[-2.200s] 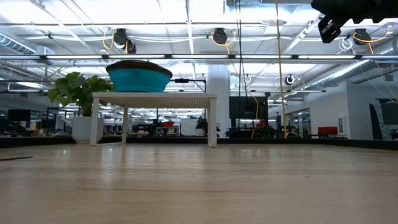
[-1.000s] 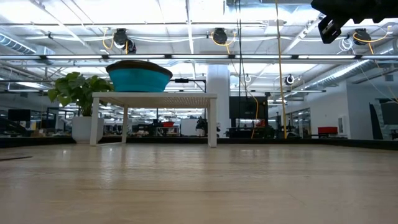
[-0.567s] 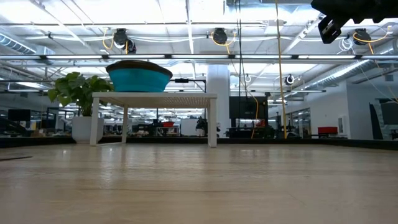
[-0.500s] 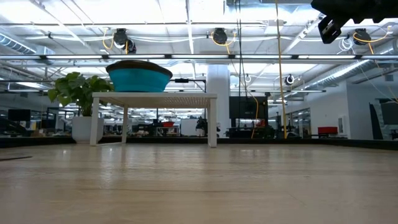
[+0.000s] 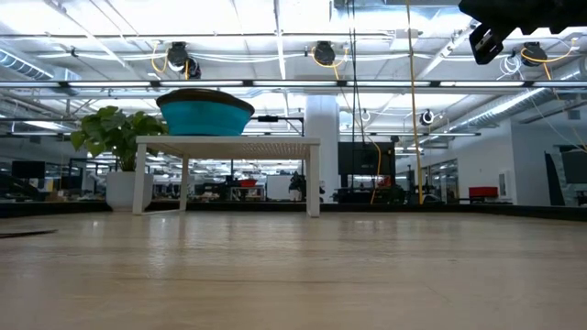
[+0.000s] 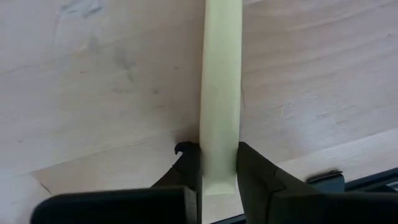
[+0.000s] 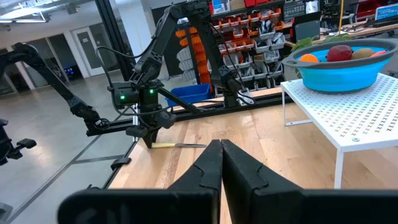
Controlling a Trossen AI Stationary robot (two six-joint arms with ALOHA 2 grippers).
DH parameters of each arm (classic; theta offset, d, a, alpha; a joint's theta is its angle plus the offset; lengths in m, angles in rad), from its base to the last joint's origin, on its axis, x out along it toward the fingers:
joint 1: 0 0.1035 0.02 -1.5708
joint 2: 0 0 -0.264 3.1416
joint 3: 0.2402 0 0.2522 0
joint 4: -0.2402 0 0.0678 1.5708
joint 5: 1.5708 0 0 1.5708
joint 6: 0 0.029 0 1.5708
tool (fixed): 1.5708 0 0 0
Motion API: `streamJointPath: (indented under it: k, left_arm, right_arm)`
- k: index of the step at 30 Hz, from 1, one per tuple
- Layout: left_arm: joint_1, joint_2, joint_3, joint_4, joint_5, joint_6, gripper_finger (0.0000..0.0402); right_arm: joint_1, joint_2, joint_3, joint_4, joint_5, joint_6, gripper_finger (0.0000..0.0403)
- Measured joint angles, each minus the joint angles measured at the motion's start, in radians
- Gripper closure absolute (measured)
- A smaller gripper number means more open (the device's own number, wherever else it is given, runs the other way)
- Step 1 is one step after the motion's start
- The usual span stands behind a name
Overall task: Pick & Place Fruit
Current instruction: Put the yellow table knife on the shelf
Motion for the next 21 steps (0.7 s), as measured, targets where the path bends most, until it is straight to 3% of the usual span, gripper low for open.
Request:
streamJointPath:
  k: [7,16,21]
  left_arm:
    - [0.0,-0.002,0.006,-0.007,-0.026,0.026,0.034]
    - [0.037,-0.088,0.004,-0.08,-0.383,0.068,0.034]
    - [0.104,-0.152,0.007,-0.034,-0.491,0.251,0.0339]
  right_arm:
    - [0.0,0.0,0.0,0.0,0.0,0.0,0.0403]
    - [0.0,0.015,0.0,0.003,-0.002,0.003,0.0403]
    - [0.0,0.069,0.0,0.085,-0.076,0.031,0.0403]
